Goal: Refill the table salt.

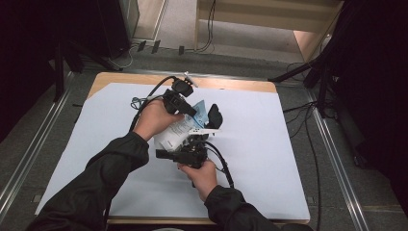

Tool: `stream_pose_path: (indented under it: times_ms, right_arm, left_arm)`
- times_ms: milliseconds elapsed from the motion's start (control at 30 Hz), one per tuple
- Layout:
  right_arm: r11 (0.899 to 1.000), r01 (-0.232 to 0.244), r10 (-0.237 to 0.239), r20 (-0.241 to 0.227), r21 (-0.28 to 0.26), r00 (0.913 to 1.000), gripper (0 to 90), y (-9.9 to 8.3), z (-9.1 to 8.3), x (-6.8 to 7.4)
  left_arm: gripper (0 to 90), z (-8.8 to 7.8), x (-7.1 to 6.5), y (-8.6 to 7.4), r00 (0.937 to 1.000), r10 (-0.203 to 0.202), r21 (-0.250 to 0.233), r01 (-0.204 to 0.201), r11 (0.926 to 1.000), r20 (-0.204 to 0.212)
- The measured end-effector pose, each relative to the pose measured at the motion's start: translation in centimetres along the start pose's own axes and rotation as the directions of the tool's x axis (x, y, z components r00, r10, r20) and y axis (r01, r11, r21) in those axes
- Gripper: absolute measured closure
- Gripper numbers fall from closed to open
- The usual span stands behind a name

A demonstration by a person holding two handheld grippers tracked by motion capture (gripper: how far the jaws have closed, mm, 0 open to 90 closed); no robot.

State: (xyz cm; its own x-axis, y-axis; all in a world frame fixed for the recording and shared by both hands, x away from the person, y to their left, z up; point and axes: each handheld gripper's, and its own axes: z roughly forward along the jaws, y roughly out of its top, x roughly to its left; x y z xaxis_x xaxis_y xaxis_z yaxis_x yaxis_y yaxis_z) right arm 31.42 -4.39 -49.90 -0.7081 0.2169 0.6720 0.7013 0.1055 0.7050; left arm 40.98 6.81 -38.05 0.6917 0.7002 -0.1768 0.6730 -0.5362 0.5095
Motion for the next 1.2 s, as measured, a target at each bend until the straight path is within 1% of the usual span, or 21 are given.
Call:
stream_pose_path:
  times_ms: [133,267,433,633,833,1200]
  right_arm:
    - [1.0,0.001,-0.001,-0.002,-0.002,1.0,66.3,0.0,0.02,-0.04]
    - [1.0,-0.007,0.007,-0.007,-0.002,0.9999,66.4,0.01,0.0,-0.08]
    - [1.0,0.0,0.0,0.002,-0.002,1.0,66.4,0.0,0.03,-0.11]
    - [1.0,-0.002,0.002,-0.005,-0.002,1.0,66.4,0.02,0.01,-0.1]
    - [1.0,0.004,-0.004,0.0,-0.002,1.0,66.4,0.02,0.01,-0.1]
    - [1.0,0.001,-0.001,0.002,0.0,1.0,66.5,0.02,0.02,-0.08]
  left_arm:
    - [89.6,0.0,-0.05,0.01,1.0,0.004,0.002,-0.004,1.0,0.004]
    - [89.6,-0.03,-0.08,0.01,1.0,0.004,0.003,-0.004,1.0,0.004]
    - [89.6,0.02,-0.12,0.02,1.0,0.003,0.003,-0.003,1.0,0.004]
    - [89.5,-0.02,-0.13,0.0,1.0,0.003,0.003,-0.004,1.0,0.005]
    - [89.5,0.0,-0.17,0.01,1.0,0.001,0.0,-0.001,1.0,0.003]
    - [89.5,0.0,-0.18,0.02,1.0,0.002,0.002,-0.002,1.0,0.002]
